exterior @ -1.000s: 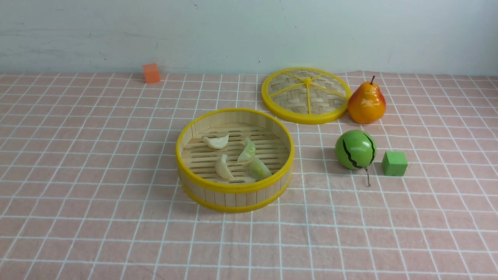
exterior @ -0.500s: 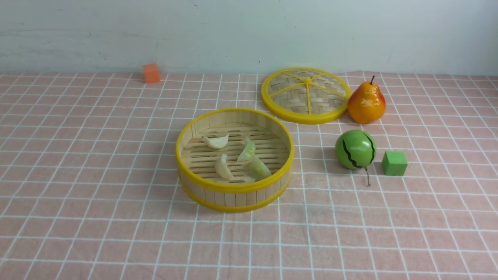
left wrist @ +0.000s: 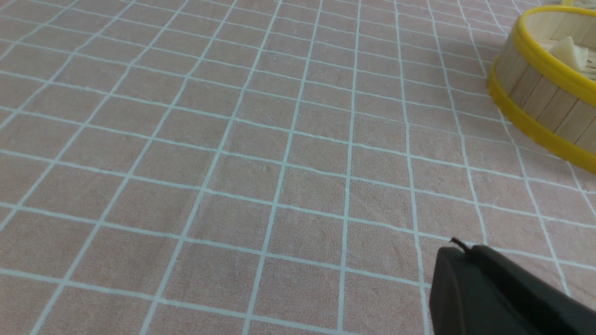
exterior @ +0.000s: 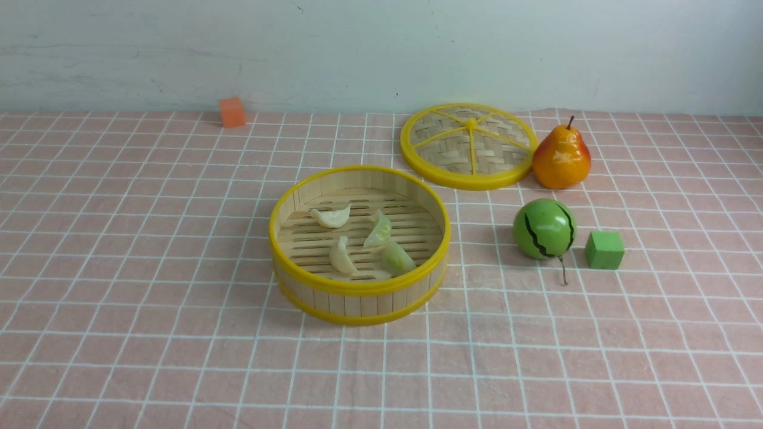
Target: Put the dumplings into the steamer on the table with the pink tablecloth.
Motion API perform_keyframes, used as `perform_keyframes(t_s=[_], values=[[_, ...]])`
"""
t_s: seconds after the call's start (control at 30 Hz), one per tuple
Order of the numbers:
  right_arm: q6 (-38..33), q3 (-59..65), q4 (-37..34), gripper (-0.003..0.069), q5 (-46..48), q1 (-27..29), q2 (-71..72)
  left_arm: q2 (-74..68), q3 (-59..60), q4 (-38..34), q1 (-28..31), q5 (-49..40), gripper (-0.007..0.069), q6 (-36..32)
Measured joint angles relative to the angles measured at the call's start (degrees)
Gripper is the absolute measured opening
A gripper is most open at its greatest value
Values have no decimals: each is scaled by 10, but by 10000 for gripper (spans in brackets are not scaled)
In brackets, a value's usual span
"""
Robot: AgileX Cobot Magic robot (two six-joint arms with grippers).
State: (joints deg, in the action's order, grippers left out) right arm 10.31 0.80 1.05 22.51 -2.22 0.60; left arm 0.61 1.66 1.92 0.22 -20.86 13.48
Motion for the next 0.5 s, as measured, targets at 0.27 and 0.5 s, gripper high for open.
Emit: perform_keyframes(t_s=[0.27,0.5], values=[[0,0,0,109,0,0,0,0,0,0,0,0,-14,-1],[0,0,0,114,0,0,0,0,0,0,0,0,-14,-1]])
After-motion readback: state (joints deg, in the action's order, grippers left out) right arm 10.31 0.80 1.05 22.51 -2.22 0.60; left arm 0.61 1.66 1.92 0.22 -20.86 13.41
